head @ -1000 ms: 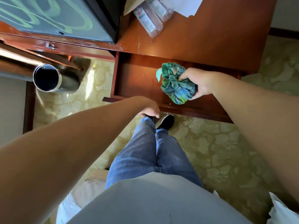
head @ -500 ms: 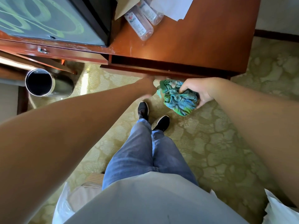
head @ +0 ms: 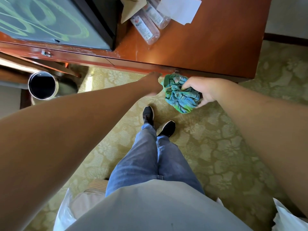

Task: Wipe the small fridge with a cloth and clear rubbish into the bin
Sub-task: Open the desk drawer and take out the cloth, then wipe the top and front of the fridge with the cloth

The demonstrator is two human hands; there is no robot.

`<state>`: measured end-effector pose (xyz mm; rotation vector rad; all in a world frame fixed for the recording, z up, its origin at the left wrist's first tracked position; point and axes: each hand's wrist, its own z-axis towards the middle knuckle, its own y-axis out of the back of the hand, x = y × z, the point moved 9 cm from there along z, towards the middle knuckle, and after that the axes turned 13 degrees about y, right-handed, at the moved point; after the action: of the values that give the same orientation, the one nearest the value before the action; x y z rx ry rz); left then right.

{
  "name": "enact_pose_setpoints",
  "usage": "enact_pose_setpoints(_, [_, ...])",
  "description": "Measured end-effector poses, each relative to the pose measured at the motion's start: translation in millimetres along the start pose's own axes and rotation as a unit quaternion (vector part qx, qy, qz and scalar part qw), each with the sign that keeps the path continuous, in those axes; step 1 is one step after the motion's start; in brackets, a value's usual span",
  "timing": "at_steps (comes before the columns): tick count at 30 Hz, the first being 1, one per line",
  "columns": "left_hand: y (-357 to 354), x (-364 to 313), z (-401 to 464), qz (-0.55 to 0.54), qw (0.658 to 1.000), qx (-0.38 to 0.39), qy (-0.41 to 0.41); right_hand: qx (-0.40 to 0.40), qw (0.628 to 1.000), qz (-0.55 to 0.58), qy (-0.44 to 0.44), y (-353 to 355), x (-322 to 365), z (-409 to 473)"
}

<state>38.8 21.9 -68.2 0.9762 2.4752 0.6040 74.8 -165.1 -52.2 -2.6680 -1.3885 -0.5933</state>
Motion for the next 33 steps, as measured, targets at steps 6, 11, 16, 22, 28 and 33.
enact_pose_setpoints(6, [44.7, -10.9, -33.0, -0.041, 0.999, -0.031, -0.009, -0.006, 0.999, -0.013, 0.031, 12.2, 36.2, -31.6])
enact_pose_setpoints(11, [107.7, -26.1, -75.3, -0.114, 0.99, -0.079, -0.008, -0.015, 0.994, -0.025, 0.105, 30.2, 91.7, -82.8])
enact_pose_setpoints(16, [201.3, -62.0, -148.1, -0.159, 0.968, -0.18, -0.077, -0.035, 0.979, -0.042, 0.195, 51.0, 164.1, -151.6])
enact_pose_setpoints(22, [320.8, -83.9, -261.0, -0.242, 0.913, -0.296, -0.14, -0.05, 0.946, -0.094, 0.306, 69.9, 256.6, -252.3])
enact_pose_setpoints(28, [406.4, -89.8, -369.3, -0.21, 0.874, -0.386, -0.208, -0.049, 0.905, -0.098, 0.41, 67.5, 344.6, -343.4])
enact_pose_setpoints(33, [453.4, -61.2, -415.0, -0.259, 0.846, -0.402, -0.234, -0.051, 0.883, -0.088, 0.458, 46.6, 403.2, -389.8])
